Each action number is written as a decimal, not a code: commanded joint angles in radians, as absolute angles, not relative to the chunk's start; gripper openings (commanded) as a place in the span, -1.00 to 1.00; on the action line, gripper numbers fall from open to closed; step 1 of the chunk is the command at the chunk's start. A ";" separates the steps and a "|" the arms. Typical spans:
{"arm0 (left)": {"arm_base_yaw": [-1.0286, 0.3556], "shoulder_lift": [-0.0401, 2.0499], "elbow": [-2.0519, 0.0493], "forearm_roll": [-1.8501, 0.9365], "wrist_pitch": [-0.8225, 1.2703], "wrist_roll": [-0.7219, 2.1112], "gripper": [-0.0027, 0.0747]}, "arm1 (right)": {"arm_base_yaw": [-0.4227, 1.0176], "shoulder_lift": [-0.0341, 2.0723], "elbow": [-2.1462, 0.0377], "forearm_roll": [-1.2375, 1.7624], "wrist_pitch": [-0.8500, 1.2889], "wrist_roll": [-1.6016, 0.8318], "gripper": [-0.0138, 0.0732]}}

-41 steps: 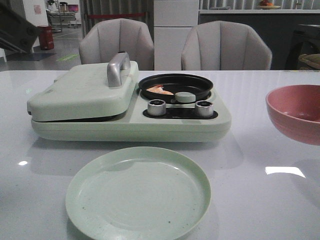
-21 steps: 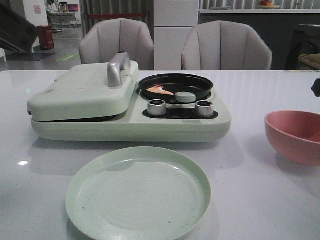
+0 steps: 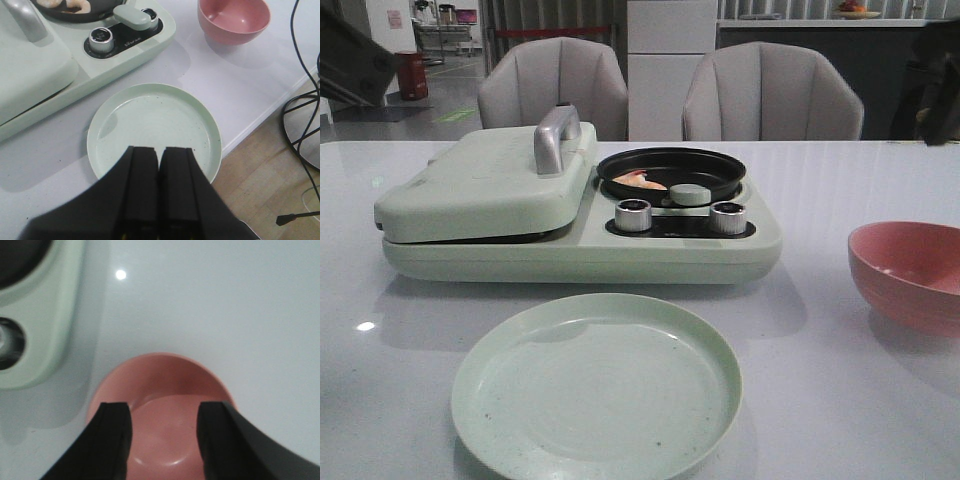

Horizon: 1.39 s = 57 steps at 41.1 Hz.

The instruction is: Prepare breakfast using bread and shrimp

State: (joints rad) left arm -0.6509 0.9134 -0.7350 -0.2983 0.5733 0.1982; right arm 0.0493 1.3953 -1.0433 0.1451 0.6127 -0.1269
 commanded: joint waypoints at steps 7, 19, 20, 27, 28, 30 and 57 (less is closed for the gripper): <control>-0.658 0.900 -0.767 -0.314 0.508 0.190 -0.67 | 0.274 1.168 -1.066 0.070 0.698 -0.142 0.30; -0.658 0.900 -0.767 -0.314 0.508 0.190 -0.67 | 0.339 0.897 -0.879 0.008 0.806 -0.012 0.28; -0.658 0.900 -0.767 -0.314 0.508 0.190 -0.67 | 0.338 0.875 -0.860 0.008 0.806 -0.009 0.28; -0.658 0.900 -0.767 -0.314 0.508 0.190 -0.67 | 0.338 0.709 -0.718 0.015 0.820 -0.009 0.28; -0.658 0.900 -0.767 -0.314 0.508 0.190 -0.67 | 0.338 0.683 -0.704 0.015 0.826 -0.009 0.28; -0.658 0.900 -0.767 -0.314 0.508 0.190 -0.67 | 0.338 0.642 -0.671 0.015 0.830 -0.009 0.28; -0.565 0.900 -0.767 0.000 0.612 -0.068 -0.67 | 0.338 0.524 -0.584 0.017 0.794 -0.009 -0.59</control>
